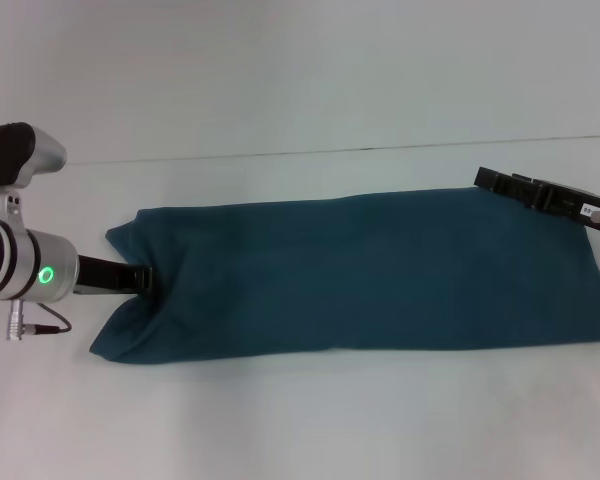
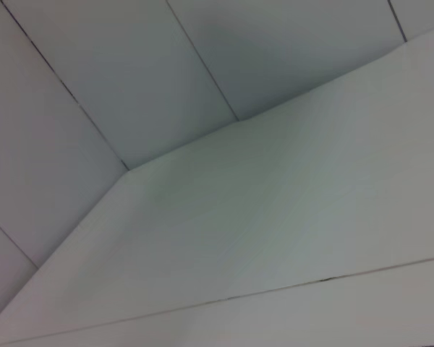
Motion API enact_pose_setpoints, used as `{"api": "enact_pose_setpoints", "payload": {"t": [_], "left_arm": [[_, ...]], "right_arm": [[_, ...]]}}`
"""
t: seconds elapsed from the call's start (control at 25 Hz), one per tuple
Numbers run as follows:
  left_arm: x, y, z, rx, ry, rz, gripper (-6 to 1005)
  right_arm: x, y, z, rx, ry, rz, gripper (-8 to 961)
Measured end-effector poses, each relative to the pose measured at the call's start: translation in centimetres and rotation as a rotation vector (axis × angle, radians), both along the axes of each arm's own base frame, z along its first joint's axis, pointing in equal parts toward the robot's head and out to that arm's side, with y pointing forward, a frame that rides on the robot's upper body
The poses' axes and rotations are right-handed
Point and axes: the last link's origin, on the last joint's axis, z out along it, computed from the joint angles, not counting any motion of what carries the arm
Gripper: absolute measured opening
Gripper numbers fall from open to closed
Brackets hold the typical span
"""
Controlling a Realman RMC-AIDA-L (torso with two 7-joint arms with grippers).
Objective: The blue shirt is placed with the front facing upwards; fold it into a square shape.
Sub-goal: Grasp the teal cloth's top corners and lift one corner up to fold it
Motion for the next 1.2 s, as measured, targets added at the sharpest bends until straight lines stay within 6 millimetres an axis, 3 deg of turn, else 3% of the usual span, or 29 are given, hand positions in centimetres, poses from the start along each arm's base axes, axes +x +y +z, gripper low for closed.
{"api": "enact_pose_setpoints", "payload": {"t": [0.08,0.16,0.36,1.2], "left_arm": [[0.0,0.1,0.1,0.004,0.003,-0.003,319],[0.2,0.1,0.3,0.010,0.004,-0.009,125],[0.5,0.1,0.8,0.029,0.007,-0.025,7],[2.1,-0.3,3.9,0.037,-0.012,-0.062,6]], "right_arm": [[0.0,0.0,0.0,0.000,0.001,0.000,750],[0.0,0.0,0.1,0.002,0.002,-0.001,750],[0.1,0.0,0.1,0.004,0.004,-0.003,750],[0.0,-0.1,-0.3,0.033,-0.007,0.025,749]]}}
